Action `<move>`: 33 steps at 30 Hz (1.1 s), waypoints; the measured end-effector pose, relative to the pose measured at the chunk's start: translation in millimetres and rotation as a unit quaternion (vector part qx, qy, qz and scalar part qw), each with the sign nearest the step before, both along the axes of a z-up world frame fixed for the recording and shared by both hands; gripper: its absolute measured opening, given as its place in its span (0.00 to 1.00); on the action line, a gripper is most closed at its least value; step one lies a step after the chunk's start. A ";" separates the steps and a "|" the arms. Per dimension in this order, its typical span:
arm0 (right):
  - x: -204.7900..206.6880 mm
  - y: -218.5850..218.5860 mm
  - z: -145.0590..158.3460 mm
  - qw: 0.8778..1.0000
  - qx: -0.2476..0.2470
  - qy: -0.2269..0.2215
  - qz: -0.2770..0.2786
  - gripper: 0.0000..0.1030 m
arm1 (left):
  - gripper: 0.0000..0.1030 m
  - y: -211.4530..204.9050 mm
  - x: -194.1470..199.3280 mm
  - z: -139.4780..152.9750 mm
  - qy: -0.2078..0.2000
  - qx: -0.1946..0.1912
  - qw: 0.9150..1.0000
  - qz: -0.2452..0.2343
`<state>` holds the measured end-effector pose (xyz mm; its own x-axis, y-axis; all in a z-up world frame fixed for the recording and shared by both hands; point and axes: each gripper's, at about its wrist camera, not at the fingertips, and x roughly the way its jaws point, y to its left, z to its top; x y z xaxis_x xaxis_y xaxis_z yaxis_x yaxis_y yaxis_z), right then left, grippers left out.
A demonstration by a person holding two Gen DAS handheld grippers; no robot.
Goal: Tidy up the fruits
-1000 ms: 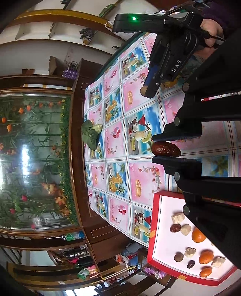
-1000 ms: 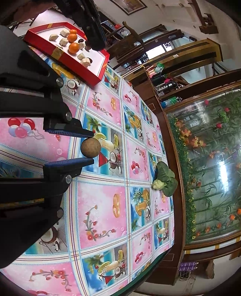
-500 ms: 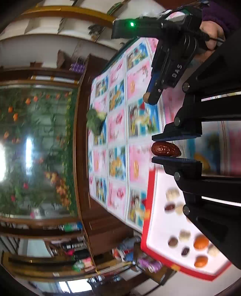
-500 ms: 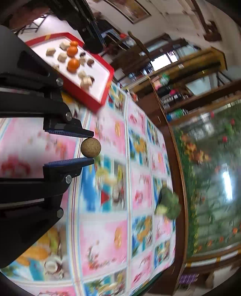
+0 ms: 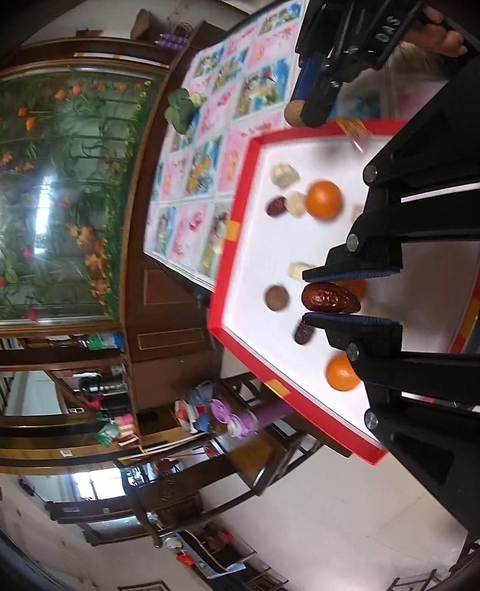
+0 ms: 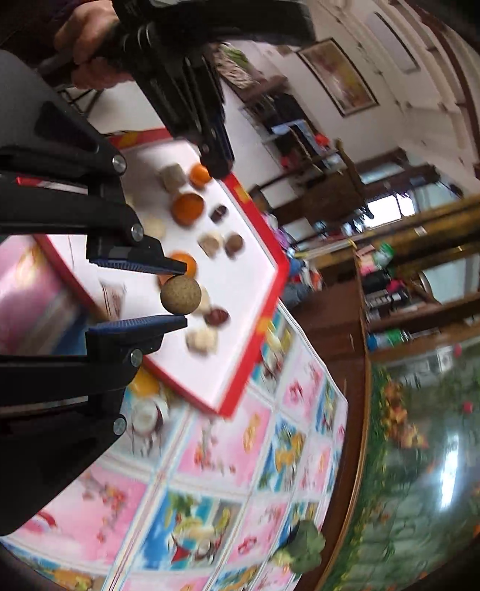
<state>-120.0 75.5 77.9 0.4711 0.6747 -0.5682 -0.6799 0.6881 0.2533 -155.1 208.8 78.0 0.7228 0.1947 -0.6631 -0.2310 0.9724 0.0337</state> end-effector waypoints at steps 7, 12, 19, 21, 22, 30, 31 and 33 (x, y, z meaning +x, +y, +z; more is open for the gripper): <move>-8.0 22.3 -22.8 0.999 -0.029 0.021 0.027 0.24 | 0.14 -5.6 0.4 -16.6 0.022 -0.003 1.000 -0.014; -4.1 26.3 -33.2 0.998 -0.044 0.038 0.023 0.24 | 0.14 -9.6 6.0 -22.6 0.033 -0.001 0.999 -0.020; -4.2 29.3 -33.0 0.998 -0.057 0.032 0.025 0.24 | 0.14 -12.6 5.5 -23.6 0.037 0.013 0.999 -0.014; -4.1 30.6 -33.8 0.997 -0.063 0.033 0.024 0.24 | 0.14 -13.9 5.8 -24.0 0.038 0.016 0.999 -0.012; -3.9 31.2 -34.1 0.997 -0.066 0.033 0.024 0.24 | 0.14 -15.0 5.8 -24.3 0.039 0.019 0.999 -0.011; -7.6 31.1 -30.4 0.996 -0.072 0.031 0.038 0.34 | 0.21 -18.2 8.0 -24.4 0.051 0.029 0.998 -0.001; -9.0 29.1 -28.7 0.997 -0.068 0.029 0.038 0.38 | 0.24 -18.9 7.8 -24.5 0.053 0.029 0.998 -0.001; -11.8 20.6 -23.8 0.998 -0.053 0.022 0.036 0.47 | 0.42 -20.6 6.9 -23.7 0.055 0.030 0.998 0.004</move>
